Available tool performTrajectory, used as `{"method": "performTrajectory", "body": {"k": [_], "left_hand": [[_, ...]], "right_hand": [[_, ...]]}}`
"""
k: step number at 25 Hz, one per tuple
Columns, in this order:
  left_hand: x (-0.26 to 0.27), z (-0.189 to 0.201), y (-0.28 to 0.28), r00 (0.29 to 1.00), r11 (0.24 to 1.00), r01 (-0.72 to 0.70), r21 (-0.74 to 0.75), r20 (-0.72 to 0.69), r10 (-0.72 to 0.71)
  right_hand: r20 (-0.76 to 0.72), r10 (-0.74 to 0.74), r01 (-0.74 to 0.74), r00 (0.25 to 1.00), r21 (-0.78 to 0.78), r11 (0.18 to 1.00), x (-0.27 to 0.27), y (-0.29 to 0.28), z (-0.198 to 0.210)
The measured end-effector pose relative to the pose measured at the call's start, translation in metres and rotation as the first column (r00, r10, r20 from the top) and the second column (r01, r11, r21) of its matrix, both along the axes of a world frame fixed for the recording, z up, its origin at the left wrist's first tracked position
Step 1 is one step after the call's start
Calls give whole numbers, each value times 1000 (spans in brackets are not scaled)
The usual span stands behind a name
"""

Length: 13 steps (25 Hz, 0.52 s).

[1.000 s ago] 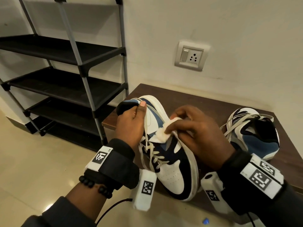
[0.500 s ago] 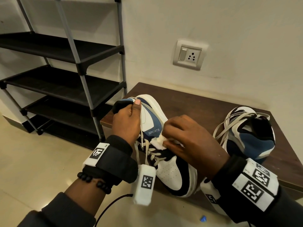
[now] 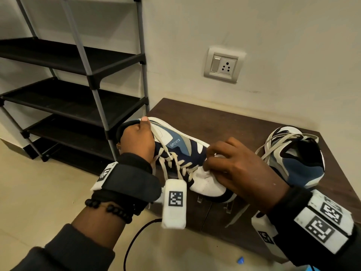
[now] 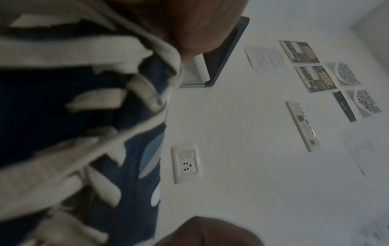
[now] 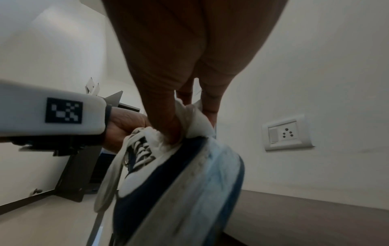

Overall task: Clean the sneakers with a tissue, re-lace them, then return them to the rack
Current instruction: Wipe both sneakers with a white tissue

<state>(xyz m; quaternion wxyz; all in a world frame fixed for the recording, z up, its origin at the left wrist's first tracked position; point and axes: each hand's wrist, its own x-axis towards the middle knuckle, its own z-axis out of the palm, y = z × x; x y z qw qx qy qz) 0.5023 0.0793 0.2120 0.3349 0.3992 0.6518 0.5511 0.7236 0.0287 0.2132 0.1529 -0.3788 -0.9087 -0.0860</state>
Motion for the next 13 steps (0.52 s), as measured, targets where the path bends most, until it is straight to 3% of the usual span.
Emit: {"method": "performTrajectory", "body": {"k": [2,6,10,12,13], "left_hand": [[-1,0,4,1000,1000,-21,21,17,21],[-2,-5,12,975,999,-44,-29,215,49],[-2,12,10,810,992,3,-128,582,73],[-6,15,8,772,989,84,-120,635,12],[-6,16,6,806,989,113,-99,591,-33]], "right_hand": [[-36,-50,49,998,-6,999,6,4,-2],[-130,-230,241,964,70,968,2,2,-15],[-180,-344,366,921,107,924,-6,-5,-19],[-217,-379,408,900,110,906,-3,2,-17],[-229,-397,429,889,109,897,-2,8,-18]]}}
